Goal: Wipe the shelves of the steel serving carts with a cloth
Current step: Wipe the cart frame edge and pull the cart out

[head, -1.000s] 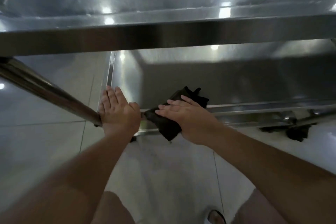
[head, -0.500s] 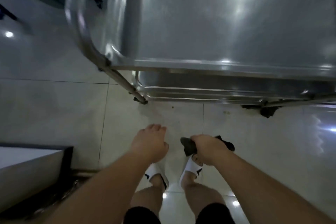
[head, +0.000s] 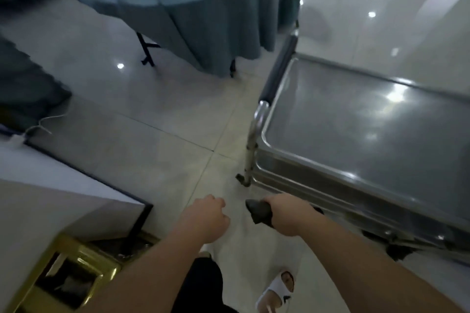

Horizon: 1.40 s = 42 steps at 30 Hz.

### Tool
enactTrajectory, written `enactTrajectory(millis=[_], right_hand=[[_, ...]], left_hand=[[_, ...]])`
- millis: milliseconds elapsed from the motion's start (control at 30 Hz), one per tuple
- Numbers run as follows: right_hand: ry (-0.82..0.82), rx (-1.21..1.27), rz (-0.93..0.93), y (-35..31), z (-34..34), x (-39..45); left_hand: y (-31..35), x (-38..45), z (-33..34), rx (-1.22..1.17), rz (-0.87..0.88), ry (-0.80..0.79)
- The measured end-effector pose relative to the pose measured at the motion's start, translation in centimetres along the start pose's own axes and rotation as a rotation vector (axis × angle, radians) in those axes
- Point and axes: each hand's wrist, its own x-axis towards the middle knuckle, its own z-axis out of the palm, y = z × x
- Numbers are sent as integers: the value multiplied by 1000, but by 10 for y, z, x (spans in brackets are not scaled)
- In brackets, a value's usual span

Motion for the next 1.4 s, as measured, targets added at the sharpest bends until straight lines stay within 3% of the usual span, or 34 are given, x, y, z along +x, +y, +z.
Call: enactTrajectory(millis=[100, 267, 567, 833, 1067, 1400], right_hand=[[49, -54, -67, -50, -43, 13], [81, -136, -24, -132, -121, 68], [235, 13, 71, -238, -268, 145], [326, 32, 163, -234, -373, 214], [410, 20, 112, -195, -514, 294], [486, 145, 155, -127, -670, 357]], left_hand=[[-36, 7, -39, -22, -32, 60], [-106, 54, -132, -23, 16, 161], [-218, 119, -302, -37, 70, 287], [-227, 198, -418, -38, 150, 354], [-208, 286, -548, 41, 119, 398], [-118, 406, -713, 86, 209, 432]])
